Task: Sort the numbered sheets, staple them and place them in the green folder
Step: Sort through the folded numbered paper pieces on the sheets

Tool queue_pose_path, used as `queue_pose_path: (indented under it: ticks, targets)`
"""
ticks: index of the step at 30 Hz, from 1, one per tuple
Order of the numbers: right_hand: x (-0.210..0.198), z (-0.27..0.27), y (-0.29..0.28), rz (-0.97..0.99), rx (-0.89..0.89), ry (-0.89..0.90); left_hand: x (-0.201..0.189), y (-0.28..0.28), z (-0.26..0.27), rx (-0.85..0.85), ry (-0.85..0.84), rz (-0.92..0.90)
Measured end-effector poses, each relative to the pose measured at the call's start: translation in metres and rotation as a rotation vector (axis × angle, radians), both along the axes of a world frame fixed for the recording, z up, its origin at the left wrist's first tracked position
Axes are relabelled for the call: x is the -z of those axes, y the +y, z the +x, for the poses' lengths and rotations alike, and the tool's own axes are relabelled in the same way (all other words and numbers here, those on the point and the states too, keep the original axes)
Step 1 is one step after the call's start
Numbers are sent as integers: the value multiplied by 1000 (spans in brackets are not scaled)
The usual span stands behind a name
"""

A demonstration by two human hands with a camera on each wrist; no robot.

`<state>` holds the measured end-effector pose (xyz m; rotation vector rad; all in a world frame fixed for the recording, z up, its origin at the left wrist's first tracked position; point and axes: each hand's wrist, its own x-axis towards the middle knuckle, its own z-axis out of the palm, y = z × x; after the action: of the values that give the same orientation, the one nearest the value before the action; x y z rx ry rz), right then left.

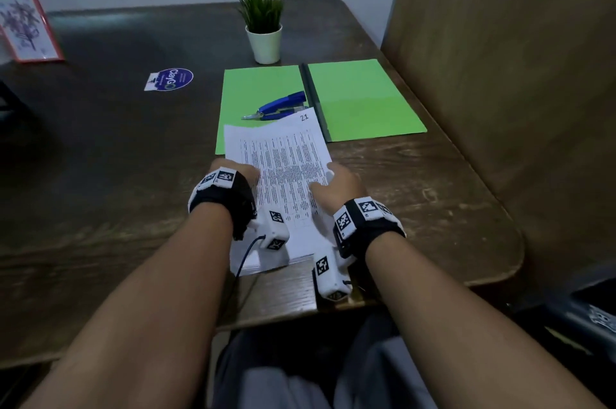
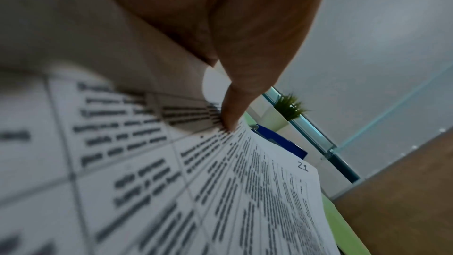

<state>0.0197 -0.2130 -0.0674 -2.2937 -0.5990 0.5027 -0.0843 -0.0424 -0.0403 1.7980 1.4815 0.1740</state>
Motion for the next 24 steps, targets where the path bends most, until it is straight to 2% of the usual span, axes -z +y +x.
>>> queue_pose_path:
  ticks: [3,6,11,15,20,24]
  targets:
    - [1,12,5,63,75,25,-3,5,7,58,20,-42]
    - [3,32,26,131,154,74,0,20,28,30,-15,2]
    - [-4,80,69,153,193,34,-6,58,69,56,-202,56]
    - [-15,107,90,137,183,8,-5,74,78,63,-294,32]
    - [0,103,76,98,141,39,15,59,65,16,-401,-131]
    - [8,94,60,197,139,73,33,53,59,1,-480,-181]
